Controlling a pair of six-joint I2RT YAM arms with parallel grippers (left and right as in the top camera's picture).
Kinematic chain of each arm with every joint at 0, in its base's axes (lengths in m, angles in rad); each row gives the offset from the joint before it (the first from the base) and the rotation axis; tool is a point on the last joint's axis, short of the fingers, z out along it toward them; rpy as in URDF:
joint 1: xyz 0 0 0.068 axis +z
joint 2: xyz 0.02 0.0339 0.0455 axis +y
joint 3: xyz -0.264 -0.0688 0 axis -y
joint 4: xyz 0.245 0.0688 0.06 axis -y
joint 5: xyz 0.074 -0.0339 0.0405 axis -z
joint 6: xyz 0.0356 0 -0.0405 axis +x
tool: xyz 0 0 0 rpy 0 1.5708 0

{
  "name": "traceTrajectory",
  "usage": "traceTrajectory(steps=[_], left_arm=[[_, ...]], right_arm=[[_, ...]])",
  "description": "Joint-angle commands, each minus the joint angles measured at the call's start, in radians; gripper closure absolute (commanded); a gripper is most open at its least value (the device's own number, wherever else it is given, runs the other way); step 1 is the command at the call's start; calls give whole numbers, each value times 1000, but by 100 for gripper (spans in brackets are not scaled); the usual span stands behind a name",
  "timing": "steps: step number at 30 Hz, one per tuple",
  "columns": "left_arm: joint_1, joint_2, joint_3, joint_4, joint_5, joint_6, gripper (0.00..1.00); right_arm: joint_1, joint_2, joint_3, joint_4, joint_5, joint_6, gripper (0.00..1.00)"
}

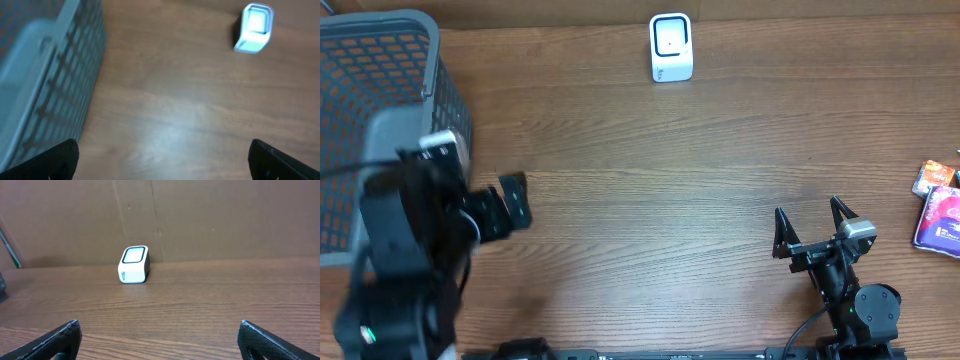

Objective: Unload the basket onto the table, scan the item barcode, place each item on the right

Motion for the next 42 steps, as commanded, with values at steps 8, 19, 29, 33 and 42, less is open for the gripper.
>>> traceTrajectory(steps=[8, 19, 29, 33, 42], left_arm=[[-5, -448, -569, 325, 92, 74, 0], [-5, -665, -996, 685, 160, 73, 0], [-5, -865, -1298, 1137, 171, 83, 0], [-5, -865, -1312, 1176, 162, 97, 0], [-5, -865, -1312, 1088, 145, 177, 0]], right_arm=[[3, -10, -10, 5, 9, -4, 0], [3, -10, -10, 5, 9, -4, 0], [3, -10, -10, 5, 9, -4, 0], [3, -10, -10, 5, 9, -3, 0], [3, -10, -10, 5, 9, -3, 0]])
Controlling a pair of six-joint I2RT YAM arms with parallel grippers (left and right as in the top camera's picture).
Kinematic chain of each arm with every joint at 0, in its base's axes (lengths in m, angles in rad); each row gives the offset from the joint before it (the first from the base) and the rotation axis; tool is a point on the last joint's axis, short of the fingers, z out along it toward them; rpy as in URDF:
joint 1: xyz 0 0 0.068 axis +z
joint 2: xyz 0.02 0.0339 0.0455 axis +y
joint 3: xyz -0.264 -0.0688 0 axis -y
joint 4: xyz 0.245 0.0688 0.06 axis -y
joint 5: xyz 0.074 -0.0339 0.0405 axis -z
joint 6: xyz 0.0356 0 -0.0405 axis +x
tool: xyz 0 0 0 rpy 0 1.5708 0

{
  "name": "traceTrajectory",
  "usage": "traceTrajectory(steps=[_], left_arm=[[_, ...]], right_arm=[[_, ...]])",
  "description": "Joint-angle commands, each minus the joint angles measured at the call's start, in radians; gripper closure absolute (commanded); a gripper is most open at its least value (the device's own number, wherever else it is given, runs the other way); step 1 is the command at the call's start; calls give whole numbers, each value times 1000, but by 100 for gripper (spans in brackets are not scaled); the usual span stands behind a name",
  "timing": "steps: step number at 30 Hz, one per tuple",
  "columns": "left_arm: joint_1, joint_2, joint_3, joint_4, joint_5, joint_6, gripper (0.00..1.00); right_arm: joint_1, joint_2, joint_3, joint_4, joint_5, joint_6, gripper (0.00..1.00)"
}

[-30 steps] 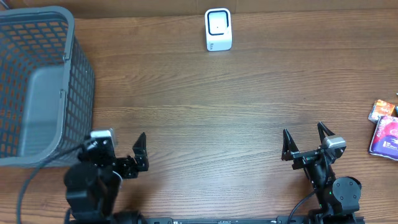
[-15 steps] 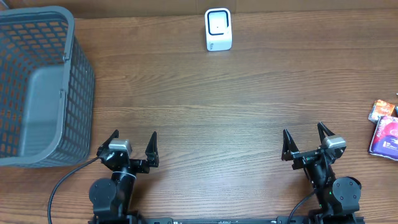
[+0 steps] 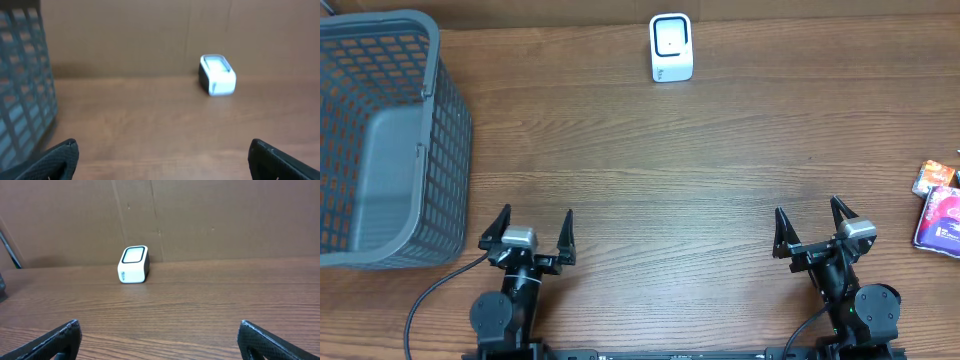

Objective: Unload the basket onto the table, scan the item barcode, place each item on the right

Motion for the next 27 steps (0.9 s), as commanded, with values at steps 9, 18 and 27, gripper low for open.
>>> traceTrajectory(steps=[9, 18, 27], left_arm=[[-5, -12, -6, -13, -24, 39, 0], [-5, -11, -6, -11, -24, 39, 0], [-5, -11, -6, -11, -24, 39, 0]], right_arm=[[3, -10, -10, 5, 7, -4, 0], [3, -10, -10, 5, 7, -4, 0], [3, -10, -10, 5, 7, -4, 0]])
